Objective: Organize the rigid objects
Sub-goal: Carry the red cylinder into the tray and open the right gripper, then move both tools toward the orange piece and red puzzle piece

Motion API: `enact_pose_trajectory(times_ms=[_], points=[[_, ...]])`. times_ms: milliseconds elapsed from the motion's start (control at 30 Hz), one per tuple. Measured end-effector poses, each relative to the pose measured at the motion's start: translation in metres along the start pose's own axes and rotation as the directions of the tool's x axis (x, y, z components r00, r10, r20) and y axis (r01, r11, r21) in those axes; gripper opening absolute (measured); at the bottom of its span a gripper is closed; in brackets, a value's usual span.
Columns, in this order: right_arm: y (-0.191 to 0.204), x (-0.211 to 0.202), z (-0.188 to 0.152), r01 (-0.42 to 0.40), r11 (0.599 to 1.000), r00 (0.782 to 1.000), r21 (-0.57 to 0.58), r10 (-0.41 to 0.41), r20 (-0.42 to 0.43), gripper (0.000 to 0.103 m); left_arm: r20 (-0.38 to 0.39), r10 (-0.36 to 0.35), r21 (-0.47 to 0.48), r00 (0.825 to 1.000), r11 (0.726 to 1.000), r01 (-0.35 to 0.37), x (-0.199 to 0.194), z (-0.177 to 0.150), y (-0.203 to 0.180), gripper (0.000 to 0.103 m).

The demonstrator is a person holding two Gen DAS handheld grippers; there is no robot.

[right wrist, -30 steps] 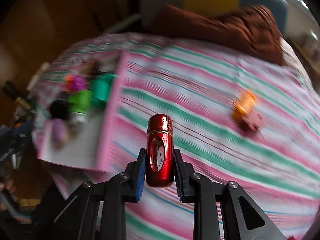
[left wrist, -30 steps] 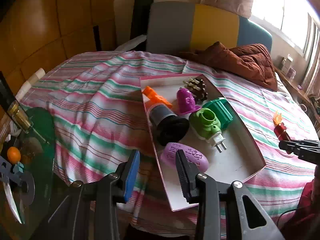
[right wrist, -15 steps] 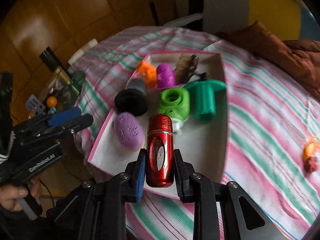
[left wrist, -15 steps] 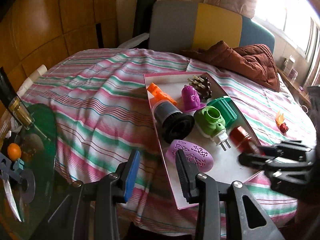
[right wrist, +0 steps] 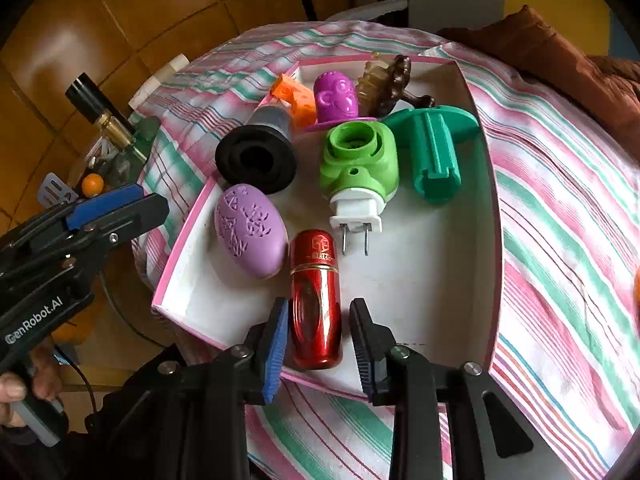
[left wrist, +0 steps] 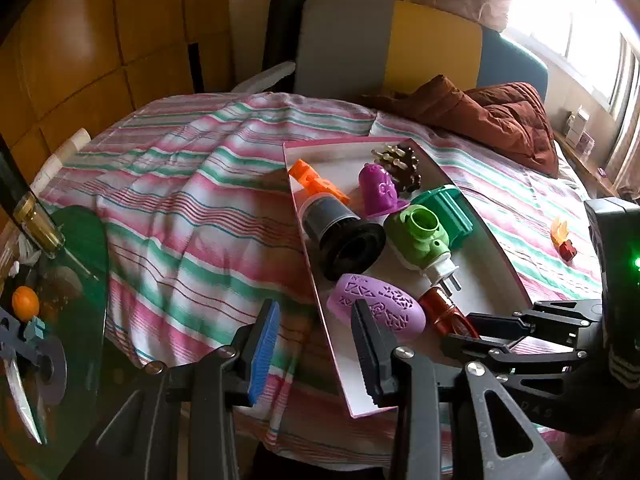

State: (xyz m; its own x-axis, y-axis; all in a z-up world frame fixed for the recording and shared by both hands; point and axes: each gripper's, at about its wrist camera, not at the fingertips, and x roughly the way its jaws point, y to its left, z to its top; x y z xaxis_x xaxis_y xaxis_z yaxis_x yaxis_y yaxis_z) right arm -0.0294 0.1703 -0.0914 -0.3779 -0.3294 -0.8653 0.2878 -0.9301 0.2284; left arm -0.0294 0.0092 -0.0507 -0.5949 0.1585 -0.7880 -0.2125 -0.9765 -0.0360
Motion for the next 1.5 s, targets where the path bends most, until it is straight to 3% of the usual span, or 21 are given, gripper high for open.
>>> enact_pose_trajectory(times_ms=[400,633,933,1233,1500], points=[[-0.002,-0.045,0.007,0.032,0.999,0.989,0.002,-0.032,0.147,0.040,0.044,0.006,0.036,0.999,0.999,-0.008,-0.016,0.008,-0.010,0.037],[-0.018,-0.072,0.002,0.113,0.993,0.969,0.031,-0.117,0.218,0.044,0.051,-0.004,0.074,0.999,0.997,0.000,-0.019,0.009,-0.025,0.037],[-0.059,-0.094,-0.005,0.179,0.976,0.949,0.125,-0.204,0.239,0.044,0.054,-0.028,0.132,0.998,0.991,0.020,-0.023,0.012,-0.048,0.037],[-0.124,-0.127,-0.009,0.284,0.923,0.906,0.261,-0.347,0.241,0.044,0.049,-0.069,0.194,0.996,0.979,0.058,-0.022,0.017,-0.076,0.037],[-0.209,-0.148,-0.027,0.371,0.819,0.851,0.438,-0.489,0.193,0.044,0.037,-0.102,0.248,0.994,0.965,0.090,-0.018,0.022,-0.104,0.037]])
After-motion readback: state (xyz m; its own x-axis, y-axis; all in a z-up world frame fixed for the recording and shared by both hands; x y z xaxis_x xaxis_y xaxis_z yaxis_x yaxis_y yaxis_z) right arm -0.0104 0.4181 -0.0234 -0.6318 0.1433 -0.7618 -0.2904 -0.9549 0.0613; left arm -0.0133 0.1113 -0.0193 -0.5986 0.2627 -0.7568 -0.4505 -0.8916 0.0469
